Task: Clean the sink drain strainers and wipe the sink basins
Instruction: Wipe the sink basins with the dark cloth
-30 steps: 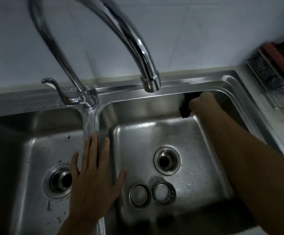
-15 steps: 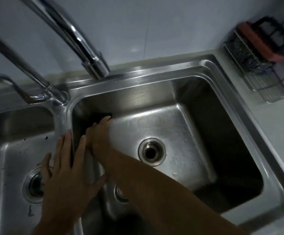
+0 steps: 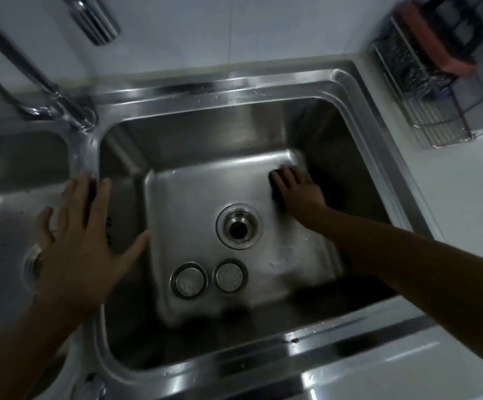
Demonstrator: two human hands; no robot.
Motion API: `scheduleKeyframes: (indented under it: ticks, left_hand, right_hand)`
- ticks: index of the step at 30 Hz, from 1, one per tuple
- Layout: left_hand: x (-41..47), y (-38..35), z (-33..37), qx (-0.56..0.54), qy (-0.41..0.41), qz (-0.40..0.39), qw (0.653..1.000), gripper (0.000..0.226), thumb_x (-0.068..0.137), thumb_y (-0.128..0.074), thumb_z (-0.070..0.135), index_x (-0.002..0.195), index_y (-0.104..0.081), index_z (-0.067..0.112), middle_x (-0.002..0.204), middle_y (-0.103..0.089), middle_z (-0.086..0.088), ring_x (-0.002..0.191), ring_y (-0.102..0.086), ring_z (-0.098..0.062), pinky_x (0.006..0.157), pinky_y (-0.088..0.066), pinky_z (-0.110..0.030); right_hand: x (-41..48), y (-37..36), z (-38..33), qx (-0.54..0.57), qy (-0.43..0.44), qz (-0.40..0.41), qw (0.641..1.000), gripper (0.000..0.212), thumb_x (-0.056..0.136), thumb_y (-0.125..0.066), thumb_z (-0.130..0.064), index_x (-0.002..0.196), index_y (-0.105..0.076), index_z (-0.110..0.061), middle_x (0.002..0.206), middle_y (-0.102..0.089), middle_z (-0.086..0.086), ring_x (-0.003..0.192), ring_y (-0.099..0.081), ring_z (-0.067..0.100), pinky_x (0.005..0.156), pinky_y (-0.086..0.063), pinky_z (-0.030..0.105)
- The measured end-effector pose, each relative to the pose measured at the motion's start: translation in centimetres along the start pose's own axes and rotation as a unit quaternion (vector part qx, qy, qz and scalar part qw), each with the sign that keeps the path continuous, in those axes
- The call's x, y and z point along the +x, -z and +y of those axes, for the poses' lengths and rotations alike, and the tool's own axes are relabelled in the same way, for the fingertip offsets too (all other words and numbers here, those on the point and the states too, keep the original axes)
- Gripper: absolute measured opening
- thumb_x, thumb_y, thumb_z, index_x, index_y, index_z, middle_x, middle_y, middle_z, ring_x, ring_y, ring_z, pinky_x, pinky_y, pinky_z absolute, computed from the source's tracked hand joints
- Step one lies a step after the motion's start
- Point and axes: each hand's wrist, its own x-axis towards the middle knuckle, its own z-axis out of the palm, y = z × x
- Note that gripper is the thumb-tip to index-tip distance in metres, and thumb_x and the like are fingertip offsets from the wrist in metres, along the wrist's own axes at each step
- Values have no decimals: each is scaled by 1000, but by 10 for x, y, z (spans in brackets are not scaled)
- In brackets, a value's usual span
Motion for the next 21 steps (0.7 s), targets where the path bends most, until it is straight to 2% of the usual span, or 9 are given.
scheduleKeyframes:
  ticks: [2, 4, 6, 9, 14, 16, 19, 21]
  left_hand:
    - [-1, 2, 4, -4, -4, 10, 1000, 101, 84, -42, 82, 165, -16, 27, 175, -9, -5, 162, -3, -17, 122, -18, -67]
    - [-1, 11, 12, -8, 0, 5, 1000, 99, 87, -39, 81, 164, -18, 22, 174, -13, -8, 162, -10, -23, 124, -15, -64]
    - [-3, 19, 17, -6, 0, -1, 1000, 97, 90, -38, 79, 163, -20, 17, 173, -15, -11, 161, -12, -25, 125, -14, -62]
    - [-6, 25, 21, -4, -2, 0, 1000, 93, 93, -41, 74, 162, -21, 15, 173, -17, -12, 161, -15, -25, 125, -16, -63]
    - [-11, 27, 22, -4, -4, 8, 1000, 92, 94, -42, 73, 163, -24, 14, 173, -19, -11, 159, -21, -26, 125, -17, -61]
    - [-11, 25, 19, -5, -7, 7, 1000, 92, 94, -40, 74, 163, -24, 15, 173, -19, -11, 159, -21, -26, 125, -17, -61]
    - [-10, 23, 17, -6, -15, 18, 1000, 91, 95, -41, 74, 161, -26, 14, 172, -21, -12, 158, -24, -27, 124, -17, -61]
    - [-9, 22, 16, -10, -17, 19, 1000, 90, 95, -42, 73, 161, -26, 13, 172, -22, -12, 158, -24, -27, 124, -18, -62]
  right_hand:
    - [-24, -4, 17, -33, -26, -57, 998, 63, 107, -38, -20, 162, -7, -16, 169, -5, 14, 154, -15, 36, 117, -30, 44]
    - [-47, 2, 13, -78, -21, -123, 989, 52, 107, -41, -22, 155, -28, -9, 158, -32, 19, 143, -38, 37, 107, -42, 43]
    - [-76, 7, -7, -100, 59, -228, 967, 40, 105, -47, -20, 142, -51, -7, 144, -52, 16, 129, -55, 33, 98, -49, 39]
    - [-111, 13, -37, -68, 110, -363, 923, 35, 104, -50, -22, 131, -61, -1, 136, -61, 16, 114, -63, 28, 96, -50, 35]
    - [-125, 48, -75, -57, 124, -422, 896, 41, 104, -47, -38, 126, -66, -9, 126, -66, 10, 104, -67, 24, 85, -53, 34]
    - [-133, 61, -85, -32, 143, -429, 891, 39, 105, -43, -36, 120, -66, -8, 118, -69, 9, 96, -67, 23, 82, -52, 32]
    - [-144, 79, -84, -16, 188, -411, 892, 39, 106, -40, -33, 124, -64, -7, 120, -68, 10, 105, -66, 25, 88, -50, 34]
    - [-150, 92, -73, 2, 219, -399, 890, 36, 104, -41, -33, 123, -63, -11, 116, -68, 7, 104, -65, 24, 88, -50, 36]
